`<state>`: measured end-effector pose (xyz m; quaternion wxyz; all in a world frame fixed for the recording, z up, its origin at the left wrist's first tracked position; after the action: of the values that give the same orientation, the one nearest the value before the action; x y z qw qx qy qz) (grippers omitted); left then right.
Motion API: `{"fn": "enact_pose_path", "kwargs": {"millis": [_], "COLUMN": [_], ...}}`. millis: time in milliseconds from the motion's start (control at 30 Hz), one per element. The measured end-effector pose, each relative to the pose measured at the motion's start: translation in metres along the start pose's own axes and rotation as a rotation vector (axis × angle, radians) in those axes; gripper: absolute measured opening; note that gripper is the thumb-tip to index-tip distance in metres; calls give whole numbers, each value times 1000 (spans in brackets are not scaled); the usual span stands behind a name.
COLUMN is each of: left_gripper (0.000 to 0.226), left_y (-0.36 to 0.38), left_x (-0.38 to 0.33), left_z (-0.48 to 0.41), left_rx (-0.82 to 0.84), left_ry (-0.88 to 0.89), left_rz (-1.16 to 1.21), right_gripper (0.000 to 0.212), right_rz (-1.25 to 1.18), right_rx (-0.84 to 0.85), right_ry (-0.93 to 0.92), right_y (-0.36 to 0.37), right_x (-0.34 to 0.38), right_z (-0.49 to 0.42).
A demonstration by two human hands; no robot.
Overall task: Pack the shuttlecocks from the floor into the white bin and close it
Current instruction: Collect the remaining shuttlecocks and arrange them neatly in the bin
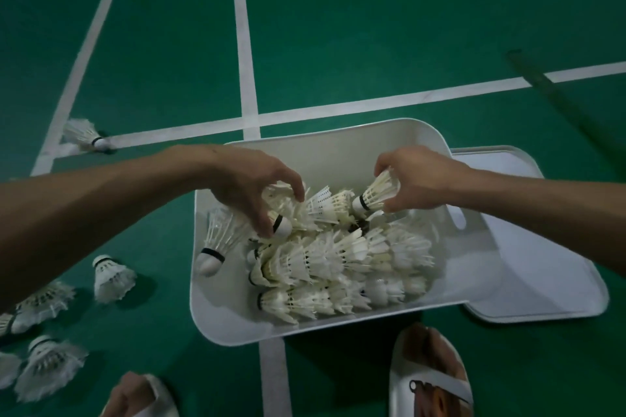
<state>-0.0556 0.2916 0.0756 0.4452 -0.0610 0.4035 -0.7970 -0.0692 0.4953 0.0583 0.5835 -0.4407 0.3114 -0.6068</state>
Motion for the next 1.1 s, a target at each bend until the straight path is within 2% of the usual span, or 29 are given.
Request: {"fn": "enact_pose_path", "kwargs": {"millis": [100,233,333,400,567,733,900,1033,1100], "left_gripper": [68,68,66,65,66,66,66,63,62], "left_y": [-2,-7,-12,-13,-13,-10,-10,-15,-17], "left_x": [9,16,17,18,24,26,26,21,16], "left_z": [-1,-3,-3,-4,-1,-1,-1,2,3], "left_rx": [-56,-141,-189,-201,-221,-231,-237,-238,-220], "left_ry": [2,37,69,73,95,125,155,207,231], "left_rz": [55,136,169,187,201,231,262,295,308], "right_gripper": [49,48,61,70,76,79,71,94,98], "right_rz": [-81,-304,-483,-516,-244,-165,-139,-59,-72], "right_rx": [42,130,226,244,175,190,198,218,213], "right_ry": [42,83,80,85,47,50,43,-4,8], "right_y": [9,22,31,32,30,41,45,38,32], "right_x": [-1,1,6,7,12,18,19,12,7], "right_z": [-8,-14,-14,-16,-22,-27,-25,-23,-22]}}
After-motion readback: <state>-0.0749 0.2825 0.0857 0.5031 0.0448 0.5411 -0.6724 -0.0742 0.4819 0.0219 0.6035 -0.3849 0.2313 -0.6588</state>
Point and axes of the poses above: each hand's wrist, its own z-axis away from the middle knuckle, its own y-axis out of the palm, x = y × z, the point moved 6 cm from there along -z, towards the middle knuckle, and after that the axes turned 9 degrees about y, right-handed, at the moved point
